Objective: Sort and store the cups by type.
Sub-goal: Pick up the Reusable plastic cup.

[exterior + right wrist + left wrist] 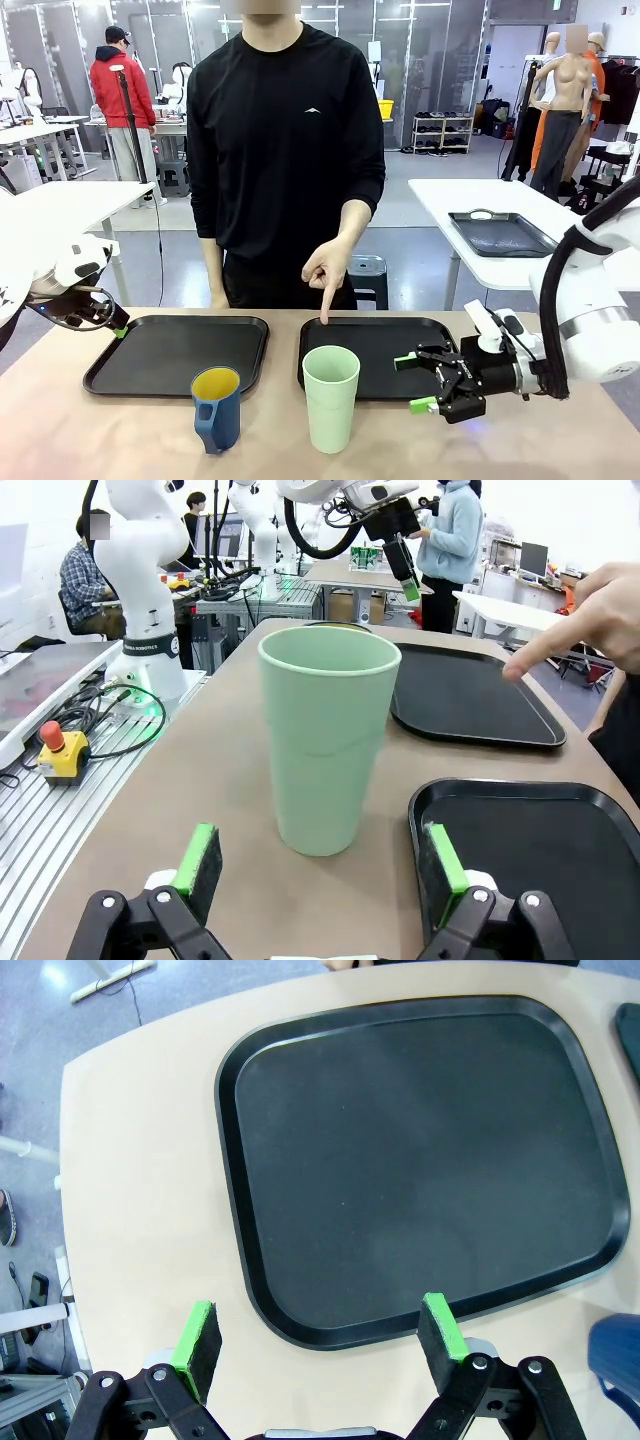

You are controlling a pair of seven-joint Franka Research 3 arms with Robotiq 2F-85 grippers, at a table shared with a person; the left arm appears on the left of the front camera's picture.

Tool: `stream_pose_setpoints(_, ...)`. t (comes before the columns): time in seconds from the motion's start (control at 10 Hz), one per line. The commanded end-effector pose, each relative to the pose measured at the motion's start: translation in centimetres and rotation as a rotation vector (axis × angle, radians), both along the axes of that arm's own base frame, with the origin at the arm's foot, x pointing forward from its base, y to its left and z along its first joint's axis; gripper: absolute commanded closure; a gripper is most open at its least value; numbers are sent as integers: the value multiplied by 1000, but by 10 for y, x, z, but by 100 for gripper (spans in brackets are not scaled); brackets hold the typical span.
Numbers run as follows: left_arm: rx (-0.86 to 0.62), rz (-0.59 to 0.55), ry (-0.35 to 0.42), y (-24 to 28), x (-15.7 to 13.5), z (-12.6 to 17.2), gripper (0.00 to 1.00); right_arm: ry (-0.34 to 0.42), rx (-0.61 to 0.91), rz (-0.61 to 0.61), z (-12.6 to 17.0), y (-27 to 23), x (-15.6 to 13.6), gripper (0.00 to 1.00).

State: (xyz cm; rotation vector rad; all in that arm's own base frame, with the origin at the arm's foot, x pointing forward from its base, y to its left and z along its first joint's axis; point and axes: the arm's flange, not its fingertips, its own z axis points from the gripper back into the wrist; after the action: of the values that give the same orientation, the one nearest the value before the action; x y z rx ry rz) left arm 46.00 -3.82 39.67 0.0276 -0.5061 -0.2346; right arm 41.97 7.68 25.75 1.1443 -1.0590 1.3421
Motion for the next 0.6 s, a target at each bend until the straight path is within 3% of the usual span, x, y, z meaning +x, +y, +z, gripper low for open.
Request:
stream_pose_setpoints(0.0,-2,2,0,1,0,0,0,-9,-5,6,4,0,-3,0)
stream_pose_setpoints(0.5,-2,2,0,1,0,0,0,20,9,15,-5,24,9,0)
